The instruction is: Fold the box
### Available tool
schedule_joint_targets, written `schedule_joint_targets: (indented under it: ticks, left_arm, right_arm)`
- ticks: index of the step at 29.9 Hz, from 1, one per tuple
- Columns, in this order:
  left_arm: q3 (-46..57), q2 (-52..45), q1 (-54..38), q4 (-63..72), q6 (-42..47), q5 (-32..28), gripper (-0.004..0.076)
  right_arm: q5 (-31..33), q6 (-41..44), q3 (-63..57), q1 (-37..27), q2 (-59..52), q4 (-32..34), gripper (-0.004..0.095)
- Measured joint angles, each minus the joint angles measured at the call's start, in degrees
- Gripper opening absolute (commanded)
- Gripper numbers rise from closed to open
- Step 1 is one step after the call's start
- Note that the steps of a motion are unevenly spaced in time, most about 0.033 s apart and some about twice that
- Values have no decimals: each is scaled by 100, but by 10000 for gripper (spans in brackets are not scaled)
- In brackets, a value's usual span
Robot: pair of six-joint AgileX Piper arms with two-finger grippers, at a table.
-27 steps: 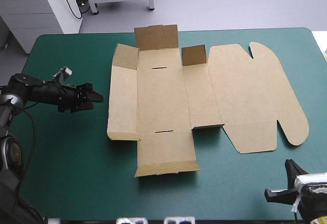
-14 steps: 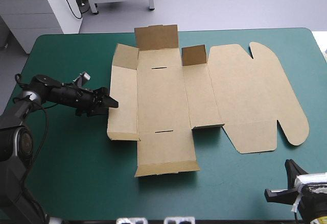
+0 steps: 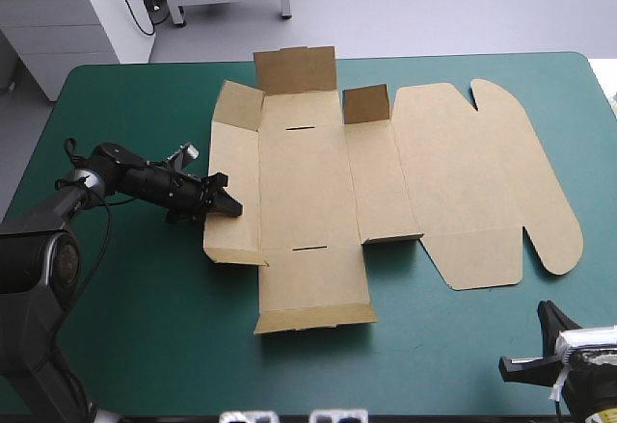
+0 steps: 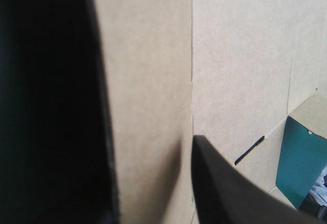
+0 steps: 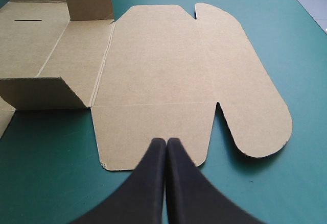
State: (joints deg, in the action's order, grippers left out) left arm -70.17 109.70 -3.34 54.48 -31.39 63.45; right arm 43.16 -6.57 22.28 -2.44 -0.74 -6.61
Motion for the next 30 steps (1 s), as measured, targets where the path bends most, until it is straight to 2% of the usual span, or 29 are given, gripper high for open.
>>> schedule_joint_targets:
  ticks: [13, 18, 25, 30]
  left_arm:
    - [-237, 8, 0, 484, 169, 343, -8]
    - [-1042, 8, 0, 9, 240, 480, -8]
    - [-2484, 8, 62, -1510, 545, 631, -8]
    - [-3424, 8, 207, -2298, 433, 725, -8]
  right_arm:
    - [0, 0, 0, 0, 0, 0, -20]
    - [0, 0, 0, 0, 0, 0, -20]
    - [0, 0, 0, 0, 0, 0, -20]
    - [0, 0, 0, 0, 0, 0, -20]
